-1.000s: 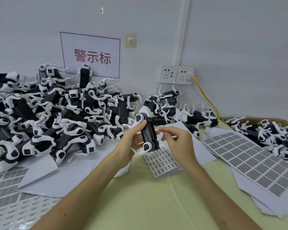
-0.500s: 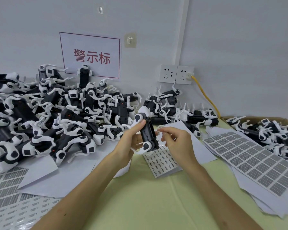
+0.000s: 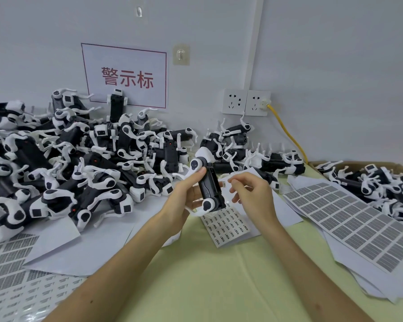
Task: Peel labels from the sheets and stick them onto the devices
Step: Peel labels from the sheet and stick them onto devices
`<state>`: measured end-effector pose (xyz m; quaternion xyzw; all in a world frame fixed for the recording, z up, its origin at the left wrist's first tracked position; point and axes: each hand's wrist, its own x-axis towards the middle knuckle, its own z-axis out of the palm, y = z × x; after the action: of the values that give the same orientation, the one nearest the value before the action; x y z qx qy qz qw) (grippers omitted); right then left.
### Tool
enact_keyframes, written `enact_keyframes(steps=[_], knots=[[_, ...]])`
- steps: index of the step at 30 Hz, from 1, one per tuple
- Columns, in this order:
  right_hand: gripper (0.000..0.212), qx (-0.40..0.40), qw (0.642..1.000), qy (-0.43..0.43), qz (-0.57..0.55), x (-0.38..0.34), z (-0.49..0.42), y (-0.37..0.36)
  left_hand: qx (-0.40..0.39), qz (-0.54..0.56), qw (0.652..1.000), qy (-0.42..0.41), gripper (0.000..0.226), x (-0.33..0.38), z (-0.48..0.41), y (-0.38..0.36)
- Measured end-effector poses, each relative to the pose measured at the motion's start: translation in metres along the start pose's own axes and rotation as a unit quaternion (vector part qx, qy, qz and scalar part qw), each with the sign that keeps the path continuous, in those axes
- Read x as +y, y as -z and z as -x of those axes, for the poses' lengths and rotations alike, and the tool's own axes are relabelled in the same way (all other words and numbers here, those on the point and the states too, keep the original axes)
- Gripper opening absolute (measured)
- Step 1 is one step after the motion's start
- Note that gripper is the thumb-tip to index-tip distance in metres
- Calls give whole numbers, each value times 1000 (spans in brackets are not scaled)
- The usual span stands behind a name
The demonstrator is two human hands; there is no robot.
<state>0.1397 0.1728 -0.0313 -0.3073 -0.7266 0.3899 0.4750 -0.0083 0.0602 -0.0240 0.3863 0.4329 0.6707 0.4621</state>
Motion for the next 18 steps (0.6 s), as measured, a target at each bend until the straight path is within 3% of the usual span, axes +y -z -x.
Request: enact_keyframes(steps=[8, 13, 18], knots=[[11, -19, 999, 15, 36, -2, 1, -3, 0, -16, 1000, 7, 38, 0, 1, -1], [17, -11, 997, 24, 73, 0, 1, -4, 9, -27, 1000, -2, 62, -2, 0, -2], [20, -20, 993, 43, 107, 4, 2, -7, 23, -52, 998, -1, 51, -3, 0, 0]])
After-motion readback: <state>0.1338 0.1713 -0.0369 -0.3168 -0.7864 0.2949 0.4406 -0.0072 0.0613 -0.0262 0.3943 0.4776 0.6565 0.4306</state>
